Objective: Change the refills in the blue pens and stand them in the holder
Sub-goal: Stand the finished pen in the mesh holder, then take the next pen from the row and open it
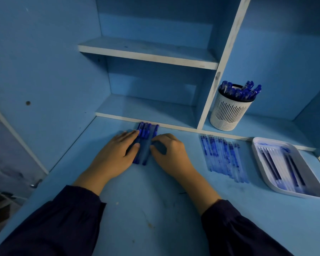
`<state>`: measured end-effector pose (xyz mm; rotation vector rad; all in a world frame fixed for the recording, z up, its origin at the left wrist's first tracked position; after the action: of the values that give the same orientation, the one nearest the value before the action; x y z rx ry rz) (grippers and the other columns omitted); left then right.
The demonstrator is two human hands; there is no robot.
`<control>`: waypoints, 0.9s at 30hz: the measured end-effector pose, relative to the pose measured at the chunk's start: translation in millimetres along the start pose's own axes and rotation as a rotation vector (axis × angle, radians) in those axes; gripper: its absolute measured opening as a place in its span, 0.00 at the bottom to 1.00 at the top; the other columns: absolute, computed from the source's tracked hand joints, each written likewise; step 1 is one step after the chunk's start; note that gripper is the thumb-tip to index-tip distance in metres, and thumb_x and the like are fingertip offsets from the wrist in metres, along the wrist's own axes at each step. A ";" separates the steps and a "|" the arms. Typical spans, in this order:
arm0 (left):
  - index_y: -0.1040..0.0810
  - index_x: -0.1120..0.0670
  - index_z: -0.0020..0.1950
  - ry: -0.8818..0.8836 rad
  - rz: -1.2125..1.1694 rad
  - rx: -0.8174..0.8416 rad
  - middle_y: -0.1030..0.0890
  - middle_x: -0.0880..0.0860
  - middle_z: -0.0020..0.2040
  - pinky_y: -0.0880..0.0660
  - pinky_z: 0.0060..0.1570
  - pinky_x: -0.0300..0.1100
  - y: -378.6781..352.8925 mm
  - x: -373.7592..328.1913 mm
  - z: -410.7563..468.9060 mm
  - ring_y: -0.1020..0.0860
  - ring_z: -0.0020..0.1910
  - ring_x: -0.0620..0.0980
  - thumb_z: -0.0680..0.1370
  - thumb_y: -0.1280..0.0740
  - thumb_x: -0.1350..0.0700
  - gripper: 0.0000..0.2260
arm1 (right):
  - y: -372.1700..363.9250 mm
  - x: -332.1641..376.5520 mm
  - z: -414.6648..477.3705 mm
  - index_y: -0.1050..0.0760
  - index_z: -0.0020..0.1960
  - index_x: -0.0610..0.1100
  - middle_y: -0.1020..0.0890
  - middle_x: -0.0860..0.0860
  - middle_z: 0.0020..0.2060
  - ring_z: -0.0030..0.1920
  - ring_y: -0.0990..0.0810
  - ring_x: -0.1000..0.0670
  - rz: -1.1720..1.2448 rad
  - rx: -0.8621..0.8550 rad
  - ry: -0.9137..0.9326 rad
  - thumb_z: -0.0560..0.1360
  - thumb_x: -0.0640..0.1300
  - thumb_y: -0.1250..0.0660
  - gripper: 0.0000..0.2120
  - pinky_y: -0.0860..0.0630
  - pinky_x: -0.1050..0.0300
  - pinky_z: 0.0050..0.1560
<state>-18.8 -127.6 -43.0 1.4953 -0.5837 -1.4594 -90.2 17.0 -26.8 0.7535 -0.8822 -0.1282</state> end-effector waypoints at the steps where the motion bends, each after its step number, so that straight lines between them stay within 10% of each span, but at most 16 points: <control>1: 0.42 0.47 0.79 0.003 -0.001 0.004 0.40 0.46 0.79 0.50 0.75 0.41 -0.2 0.3 -0.1 0.46 0.78 0.46 0.84 0.45 0.48 0.23 | 3.3 -1.0 -0.6 0.19 0.54 0.38 0.19 0.42 0.50 0.51 0.20 0.44 0.004 -0.012 -0.014 0.73 0.37 0.29 0.10 0.36 0.79 0.51; 8: 0.42 0.46 0.79 0.008 -0.004 0.014 0.40 0.45 0.79 0.49 0.74 0.41 0.5 -1.0 -1.8 0.47 0.79 0.44 0.84 0.45 0.48 0.23 | -0.8 2.5 -5.2 0.18 0.56 0.40 0.21 0.42 0.51 0.52 0.22 0.43 -0.056 0.010 -0.019 0.73 0.40 0.29 0.12 0.32 0.65 0.54; 18: 0.42 0.46 0.79 0.023 0.001 0.035 0.40 0.45 0.79 0.47 0.75 0.44 -0.3 -0.3 -1.6 0.47 0.78 0.44 0.84 0.46 0.47 0.23 | 19.2 -8.3 -14.3 0.18 0.55 0.38 0.22 0.43 0.47 0.41 0.25 0.49 -0.052 0.023 -0.152 0.73 0.33 0.33 0.12 0.34 0.78 0.43; 27: 0.29 0.51 0.74 -0.155 -0.132 -0.274 0.33 0.45 0.76 0.41 0.71 0.38 15.1 -38.9 -11.5 0.39 0.76 0.43 0.83 0.40 0.53 0.18 | 51.1 -32.5 -43.5 0.18 0.58 0.45 0.17 0.52 0.38 0.31 0.24 0.60 0.470 -0.064 -0.491 0.76 0.37 0.33 0.12 0.27 0.67 0.34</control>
<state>-10.8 -98.2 -12.2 1.2326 -0.3635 -1.6937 -89.1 91.3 -32.5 0.4402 -1.4936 0.0816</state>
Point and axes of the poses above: each hand's wrist, its own z-axis towards the middle knuckle, its own y-axis out of the back of the hand, x = y × z, the point moved 7 cm from there along z, towards the middle knuckle
